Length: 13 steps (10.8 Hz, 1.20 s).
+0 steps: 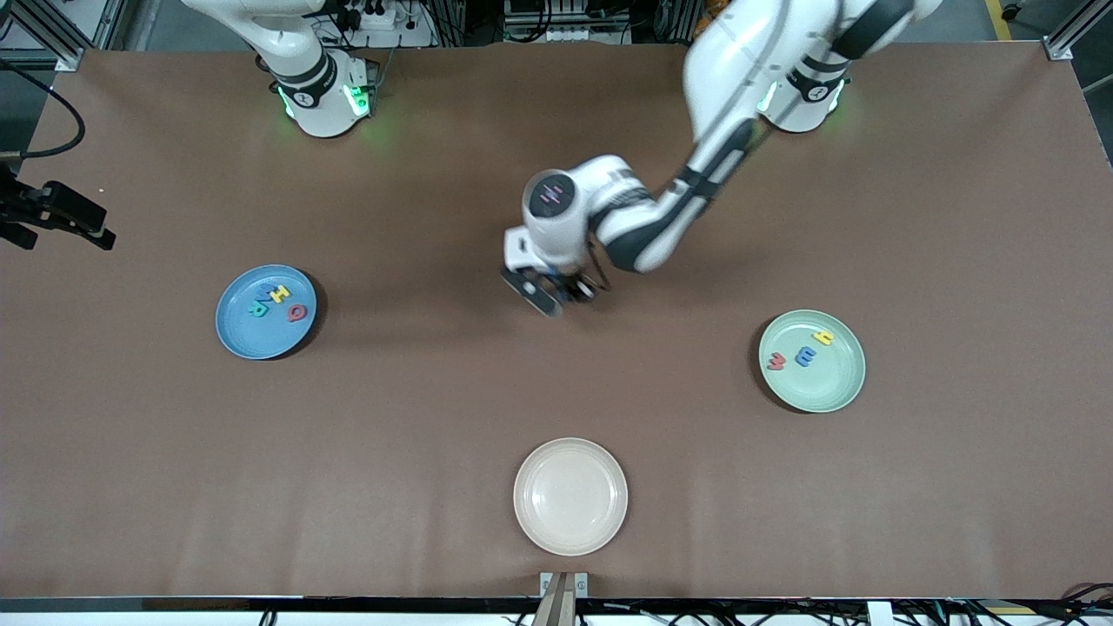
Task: Sort uppercase to blue plate, lowercase to green plate
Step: 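Grasp the blue g with the left gripper and lift it, then carry the blue g onto the green plate and open the left gripper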
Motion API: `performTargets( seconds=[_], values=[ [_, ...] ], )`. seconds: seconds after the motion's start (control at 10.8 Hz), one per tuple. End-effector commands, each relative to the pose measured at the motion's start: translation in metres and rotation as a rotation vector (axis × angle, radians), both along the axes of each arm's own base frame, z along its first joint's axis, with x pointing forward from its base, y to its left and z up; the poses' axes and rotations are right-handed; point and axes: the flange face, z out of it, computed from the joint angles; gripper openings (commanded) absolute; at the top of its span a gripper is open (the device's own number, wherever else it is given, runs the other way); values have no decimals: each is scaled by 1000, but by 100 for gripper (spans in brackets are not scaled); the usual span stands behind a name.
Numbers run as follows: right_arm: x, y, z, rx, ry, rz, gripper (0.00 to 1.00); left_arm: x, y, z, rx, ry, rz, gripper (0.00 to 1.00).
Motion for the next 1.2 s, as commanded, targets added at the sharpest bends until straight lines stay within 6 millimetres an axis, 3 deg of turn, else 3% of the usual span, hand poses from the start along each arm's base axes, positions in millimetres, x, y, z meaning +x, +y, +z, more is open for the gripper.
performTargets(
  seconds=[0.0,0.28,0.46,0.55,0.65,0.74,0.92,1.11],
  values=[
    [-8,-1,2,5,-10,-18,100,72,117,79,29,23,223,0],
    [-9,-2,2,5,-5,-19,100,141,284,81,72,92,246,0],
    [-9,-2,1,6,-1,-19,100,156,349,51,101,140,206,0],
    [-10,-3,0,6,3,-22,100,160,365,35,117,157,228,0],
    [-10,-4,0,6,3,-24,100,163,378,26,125,166,245,31],
    [-10,-4,0,6,3,-24,100,165,384,28,130,159,251,99],
    [-10,-4,0,6,3,-24,100,179,388,53,103,112,271,100],
    [-10,-3,0,6,4,-21,100,176,371,134,105,-2,209,100]
  ],
)
